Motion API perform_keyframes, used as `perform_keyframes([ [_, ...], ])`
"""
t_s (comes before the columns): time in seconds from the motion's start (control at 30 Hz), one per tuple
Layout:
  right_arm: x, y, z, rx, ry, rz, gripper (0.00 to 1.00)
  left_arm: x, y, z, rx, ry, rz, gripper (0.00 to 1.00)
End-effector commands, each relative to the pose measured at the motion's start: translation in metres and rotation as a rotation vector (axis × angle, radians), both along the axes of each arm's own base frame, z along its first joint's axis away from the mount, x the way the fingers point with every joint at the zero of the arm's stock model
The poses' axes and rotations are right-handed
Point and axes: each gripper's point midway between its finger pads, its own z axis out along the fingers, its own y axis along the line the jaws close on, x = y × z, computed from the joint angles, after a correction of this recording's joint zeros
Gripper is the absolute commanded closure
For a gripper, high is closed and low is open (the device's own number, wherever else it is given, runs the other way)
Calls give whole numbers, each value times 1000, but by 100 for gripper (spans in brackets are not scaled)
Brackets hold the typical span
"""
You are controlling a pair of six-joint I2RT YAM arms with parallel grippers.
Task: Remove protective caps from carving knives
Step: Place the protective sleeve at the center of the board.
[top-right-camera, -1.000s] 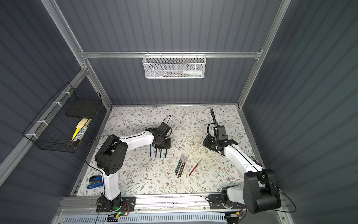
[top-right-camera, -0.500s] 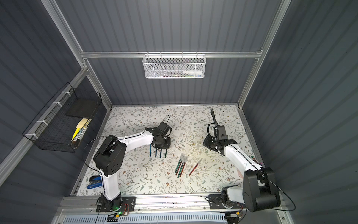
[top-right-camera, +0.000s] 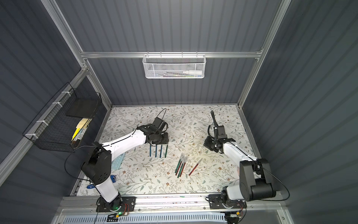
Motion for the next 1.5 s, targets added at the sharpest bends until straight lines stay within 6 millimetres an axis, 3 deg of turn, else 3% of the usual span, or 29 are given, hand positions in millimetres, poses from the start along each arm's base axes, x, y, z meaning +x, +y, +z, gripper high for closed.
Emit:
perform_keyframes([
  [0.0, 1, -4, -8, -11, 11, -4, 99, 3, 12, 21, 23, -46, 11, 60],
  [0.13, 4, -7, -15, -8, 27, -10, 98, 2, 13, 34, -1, -86, 3, 58],
  [0.23, 5, -7, -19, -4, 33, -9, 99, 1, 13, 45, -30, -128, -9, 50],
  [0.27, 5, -8, -21, -5, 34, -12, 99, 0, 13, 49, -40, -145, -14, 45],
  [0.33, 6, -9, -23, -7, 38, -13, 99, -1, 13, 56, -55, -170, -28, 24],
  [0.37, 8, -10, -23, -7, 40, -15, 99, -2, 12, 61, -68, -185, -41, 3],
  [0.4, 8, -10, -24, -9, 42, -15, 99, -3, 11, 66, -78, -201, -51, 1],
  [0.6, 11, -8, -32, 5, 65, -12, 98, -5, 18, 87, -95, -274, -51, 1],
  [0.8, 12, -6, -40, 30, 78, -27, 88, -5, 28, 96, -75, -311, -26, 1],
  [1.07, 14, -4, -43, 44, 84, -36, 66, -6, 34, 83, -44, -280, 2, 1],
  [1.47, 13, -5, -32, 47, 63, -37, 66, -9, 32, 75, -43, -252, -16, 1],
])
